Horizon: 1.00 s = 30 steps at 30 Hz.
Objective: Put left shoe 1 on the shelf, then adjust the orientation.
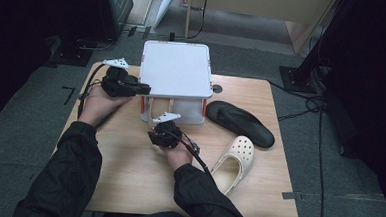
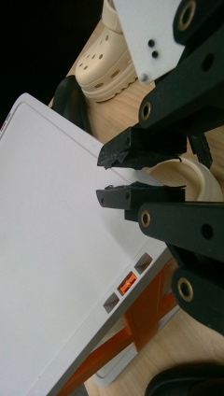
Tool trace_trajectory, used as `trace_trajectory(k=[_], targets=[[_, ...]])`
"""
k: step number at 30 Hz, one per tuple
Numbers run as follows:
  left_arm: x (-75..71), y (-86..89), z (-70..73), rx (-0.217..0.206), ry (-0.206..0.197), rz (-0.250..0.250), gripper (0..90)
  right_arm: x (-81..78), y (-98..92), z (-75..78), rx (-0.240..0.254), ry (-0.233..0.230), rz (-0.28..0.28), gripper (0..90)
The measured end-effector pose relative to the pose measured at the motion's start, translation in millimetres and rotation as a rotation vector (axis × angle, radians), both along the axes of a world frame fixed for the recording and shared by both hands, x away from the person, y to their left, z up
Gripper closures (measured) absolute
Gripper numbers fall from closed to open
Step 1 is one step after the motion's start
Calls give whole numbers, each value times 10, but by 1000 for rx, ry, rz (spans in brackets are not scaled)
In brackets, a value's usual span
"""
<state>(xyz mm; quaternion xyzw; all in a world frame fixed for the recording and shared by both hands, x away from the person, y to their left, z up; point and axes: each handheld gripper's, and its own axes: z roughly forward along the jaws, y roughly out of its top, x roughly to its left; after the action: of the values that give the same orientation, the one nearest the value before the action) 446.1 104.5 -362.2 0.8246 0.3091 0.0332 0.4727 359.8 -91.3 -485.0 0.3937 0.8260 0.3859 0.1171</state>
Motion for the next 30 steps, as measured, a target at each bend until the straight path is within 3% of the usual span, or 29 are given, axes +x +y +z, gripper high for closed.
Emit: trace_trajectory(k=[9,16,23,30], targets=[[1,10,-8,-9,3,0,792,111,56,-20,40,8,0,615],[-2,9,-8,-8,1,1,790,100,61,-17,47,-1,10,572],[-13,3,-1,-1,-3,1,785,-15,0,126,61,10,36,543],[-18,5,-5,-8,0,4,773,-254,-178,230,92,21,52,526]])
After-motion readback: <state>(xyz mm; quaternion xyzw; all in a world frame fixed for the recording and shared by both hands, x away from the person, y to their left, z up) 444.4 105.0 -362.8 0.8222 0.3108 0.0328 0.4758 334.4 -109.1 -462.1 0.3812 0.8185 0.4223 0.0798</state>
